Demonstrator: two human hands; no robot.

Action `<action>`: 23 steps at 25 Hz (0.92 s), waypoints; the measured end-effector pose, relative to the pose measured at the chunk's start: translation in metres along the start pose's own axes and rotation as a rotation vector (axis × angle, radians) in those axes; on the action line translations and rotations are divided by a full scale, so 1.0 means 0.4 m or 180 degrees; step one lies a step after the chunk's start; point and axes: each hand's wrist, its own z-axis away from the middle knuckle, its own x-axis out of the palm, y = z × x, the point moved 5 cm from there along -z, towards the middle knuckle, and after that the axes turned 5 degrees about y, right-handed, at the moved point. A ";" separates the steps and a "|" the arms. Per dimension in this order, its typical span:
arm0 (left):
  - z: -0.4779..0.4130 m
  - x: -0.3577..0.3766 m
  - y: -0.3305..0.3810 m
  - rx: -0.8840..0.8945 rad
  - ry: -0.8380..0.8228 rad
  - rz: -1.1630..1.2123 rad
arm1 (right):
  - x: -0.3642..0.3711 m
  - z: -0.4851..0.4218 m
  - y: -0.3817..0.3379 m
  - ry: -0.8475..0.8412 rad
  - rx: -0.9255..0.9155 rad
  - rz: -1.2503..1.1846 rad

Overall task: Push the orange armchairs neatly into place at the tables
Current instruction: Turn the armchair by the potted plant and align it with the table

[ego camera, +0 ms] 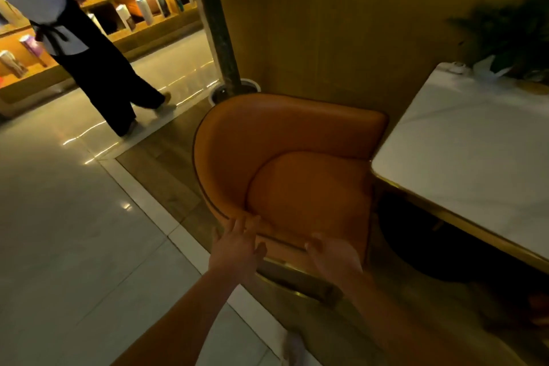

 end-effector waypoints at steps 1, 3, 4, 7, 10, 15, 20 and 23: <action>-0.058 0.015 -0.037 0.0038 0.0002 -0.0036 | 0.038 -0.053 -0.013 -0.0042 0.0039 0.0012; -0.180 0.050 -0.113 0.0198 0.0029 -0.0231 | 0.107 -0.142 -0.046 -0.0098 0.0112 0.0022; -0.234 0.070 -0.147 0.0271 -0.0010 -0.0354 | 0.139 -0.177 -0.059 -0.0094 0.0189 0.0005; -0.352 0.133 -0.222 0.0505 -0.0151 -0.0542 | 0.215 -0.248 -0.081 -0.0062 0.0542 -0.0111; -0.439 0.184 -0.312 0.0909 -0.0156 -0.0723 | 0.272 -0.285 -0.124 0.0088 0.0792 -0.0038; -0.518 0.213 -0.389 0.1657 0.0013 -0.0936 | 0.312 -0.287 -0.175 0.1195 0.1184 0.0590; -0.517 0.215 -0.384 0.1800 0.0214 -0.0823 | 0.325 -0.296 -0.180 0.1520 0.1355 0.0702; -0.523 0.219 -0.390 0.1825 0.0246 -0.0732 | 0.328 -0.296 -0.178 0.1555 0.1449 0.0849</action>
